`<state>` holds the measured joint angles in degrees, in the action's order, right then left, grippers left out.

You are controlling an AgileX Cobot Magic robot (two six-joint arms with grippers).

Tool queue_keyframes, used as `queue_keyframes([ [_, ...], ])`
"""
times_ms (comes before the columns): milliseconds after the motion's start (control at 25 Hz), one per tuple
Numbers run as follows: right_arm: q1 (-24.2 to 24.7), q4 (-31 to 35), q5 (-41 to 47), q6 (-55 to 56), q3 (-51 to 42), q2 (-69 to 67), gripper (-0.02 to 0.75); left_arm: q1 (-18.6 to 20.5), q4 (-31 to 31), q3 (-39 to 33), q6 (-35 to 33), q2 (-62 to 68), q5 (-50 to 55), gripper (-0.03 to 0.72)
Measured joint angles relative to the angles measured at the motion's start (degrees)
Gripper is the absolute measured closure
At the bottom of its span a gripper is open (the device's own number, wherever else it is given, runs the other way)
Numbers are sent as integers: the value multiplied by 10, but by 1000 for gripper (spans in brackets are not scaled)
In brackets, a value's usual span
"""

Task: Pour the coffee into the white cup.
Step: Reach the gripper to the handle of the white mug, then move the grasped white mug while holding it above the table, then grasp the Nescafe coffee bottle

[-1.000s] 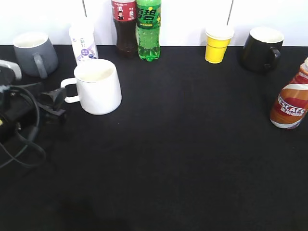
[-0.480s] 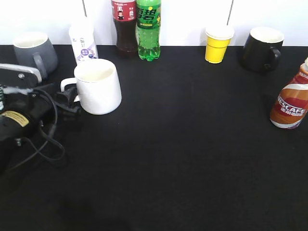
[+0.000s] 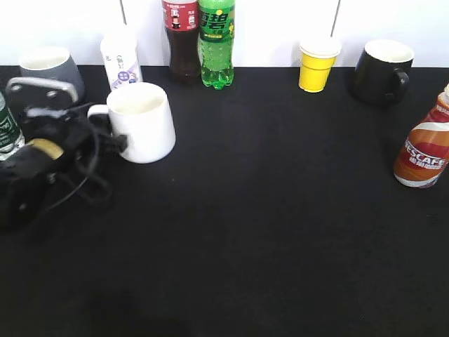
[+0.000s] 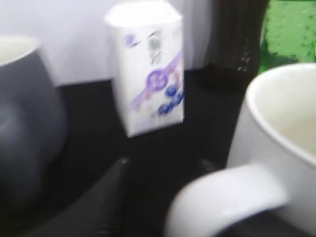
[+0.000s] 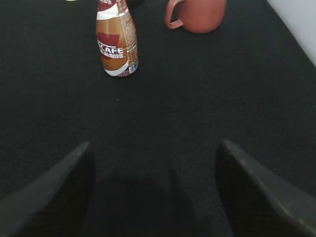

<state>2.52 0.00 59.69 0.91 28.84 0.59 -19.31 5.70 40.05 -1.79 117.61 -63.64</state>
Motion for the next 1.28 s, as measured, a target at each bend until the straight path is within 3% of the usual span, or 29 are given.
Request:
queue_keyframes([
  [80, 0, 0, 0, 0, 0, 0, 164, 1, -8, 15, 0, 11, -7, 588],
  [240, 0, 0, 0, 0, 0, 0, 164, 1, -19, 15, 4, 3, -13, 600],
  [320, 0, 0, 0, 0, 0, 0, 164, 3, -89, 15, 6, -35, 0, 609],
  [520, 0, 0, 0, 0, 0, 0, 164, -10, -245, 15, 114, -95, 2, 611],
  [640, 0, 0, 0, 0, 0, 0, 164, -45, -256, 15, 120, -95, 10, 611],
  [840, 0, -16, -12, 0, 5, -2, 164, -48, -251, 15, 120, -95, 10, 611],
  [1000, 0, -29, -249, 0, -2, -112, 164, -48, -252, 15, 120, -95, 10, 611],
  [1080, 0, -26, -387, 0, -67, -180, 164, -48, -253, 15, 120, -95, 10, 610],
  [1200, 0, -29, -721, 0, -203, -286, 164, -48, -252, 15, 121, -95, 10, 610],
  [1280, 0, -28, -809, 0, -217, -389, 164, -48, -252, 15, 121, -95, 10, 610],
])
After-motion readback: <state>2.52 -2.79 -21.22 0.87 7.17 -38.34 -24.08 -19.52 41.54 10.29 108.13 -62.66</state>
